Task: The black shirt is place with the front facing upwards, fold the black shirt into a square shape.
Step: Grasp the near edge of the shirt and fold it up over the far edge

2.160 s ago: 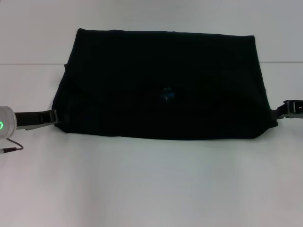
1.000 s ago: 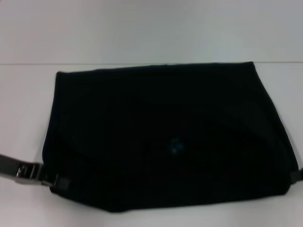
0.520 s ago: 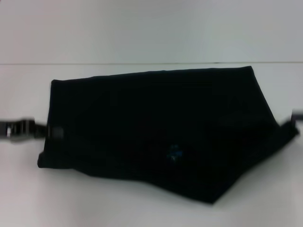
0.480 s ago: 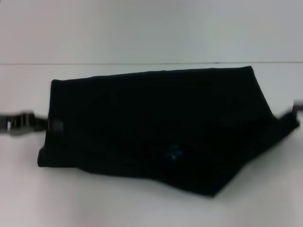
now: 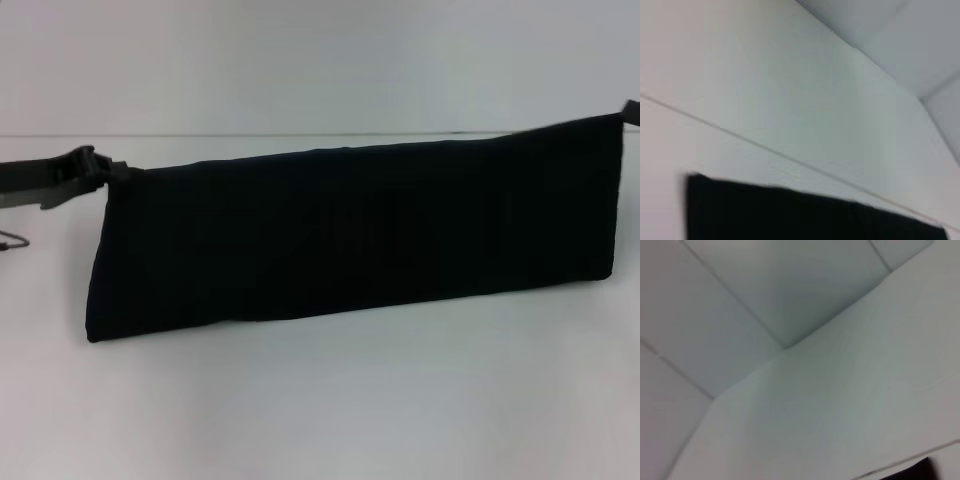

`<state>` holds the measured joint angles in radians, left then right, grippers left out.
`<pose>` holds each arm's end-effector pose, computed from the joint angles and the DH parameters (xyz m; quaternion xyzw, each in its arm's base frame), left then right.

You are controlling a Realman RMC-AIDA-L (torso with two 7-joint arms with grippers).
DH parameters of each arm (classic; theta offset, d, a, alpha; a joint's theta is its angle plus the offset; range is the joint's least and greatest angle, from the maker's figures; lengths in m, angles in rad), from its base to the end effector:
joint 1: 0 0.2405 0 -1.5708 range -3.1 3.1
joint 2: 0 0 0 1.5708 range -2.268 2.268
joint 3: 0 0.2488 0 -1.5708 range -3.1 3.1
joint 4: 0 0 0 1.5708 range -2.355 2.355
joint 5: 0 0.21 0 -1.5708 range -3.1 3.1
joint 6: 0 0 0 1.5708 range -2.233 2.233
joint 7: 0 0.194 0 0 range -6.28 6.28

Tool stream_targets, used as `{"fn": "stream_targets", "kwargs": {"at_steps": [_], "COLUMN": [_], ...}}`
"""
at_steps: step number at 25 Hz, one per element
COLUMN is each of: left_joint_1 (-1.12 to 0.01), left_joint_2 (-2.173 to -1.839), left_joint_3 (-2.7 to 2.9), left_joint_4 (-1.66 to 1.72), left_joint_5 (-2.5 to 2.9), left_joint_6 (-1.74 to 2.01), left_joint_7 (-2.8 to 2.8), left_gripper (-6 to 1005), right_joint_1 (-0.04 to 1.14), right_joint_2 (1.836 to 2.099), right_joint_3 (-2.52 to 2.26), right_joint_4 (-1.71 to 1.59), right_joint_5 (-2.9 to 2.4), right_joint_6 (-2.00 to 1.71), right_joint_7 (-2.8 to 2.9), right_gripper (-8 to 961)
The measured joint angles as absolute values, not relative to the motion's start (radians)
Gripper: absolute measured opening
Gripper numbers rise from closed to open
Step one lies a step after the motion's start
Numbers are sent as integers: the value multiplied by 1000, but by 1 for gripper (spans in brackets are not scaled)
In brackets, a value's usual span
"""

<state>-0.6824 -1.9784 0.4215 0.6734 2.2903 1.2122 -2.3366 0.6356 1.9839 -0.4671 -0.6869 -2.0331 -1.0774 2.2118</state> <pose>-0.2913 0.4395 0.0417 -0.7072 -0.6109 -0.2447 0.2585 0.2905 0.4582 0.0728 -0.6829 0.5666 0.3273 0.3247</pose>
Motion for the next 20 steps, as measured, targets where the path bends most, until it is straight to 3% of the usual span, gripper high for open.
{"fn": "stream_targets", "kwargs": {"at_steps": [10,20], "left_joint_1": [-692,-705], "left_joint_2": [-2040,-2057], "left_joint_3": [468,472], "left_joint_4": [694,707], "left_joint_5": [2284,2282], "left_joint_6": [1010,920], "left_joint_7": [-2331,-2338], "left_gripper": [3,3], "right_joint_1": [726,789], "right_joint_2": [2034,2049], "right_joint_3": [-608,-638], "right_joint_4": [-599,-603], "right_joint_5": [-2035,-2029], "right_joint_6": [-753,-633], "right_joint_7": [2192,2192], "right_gripper": [44,48]}}
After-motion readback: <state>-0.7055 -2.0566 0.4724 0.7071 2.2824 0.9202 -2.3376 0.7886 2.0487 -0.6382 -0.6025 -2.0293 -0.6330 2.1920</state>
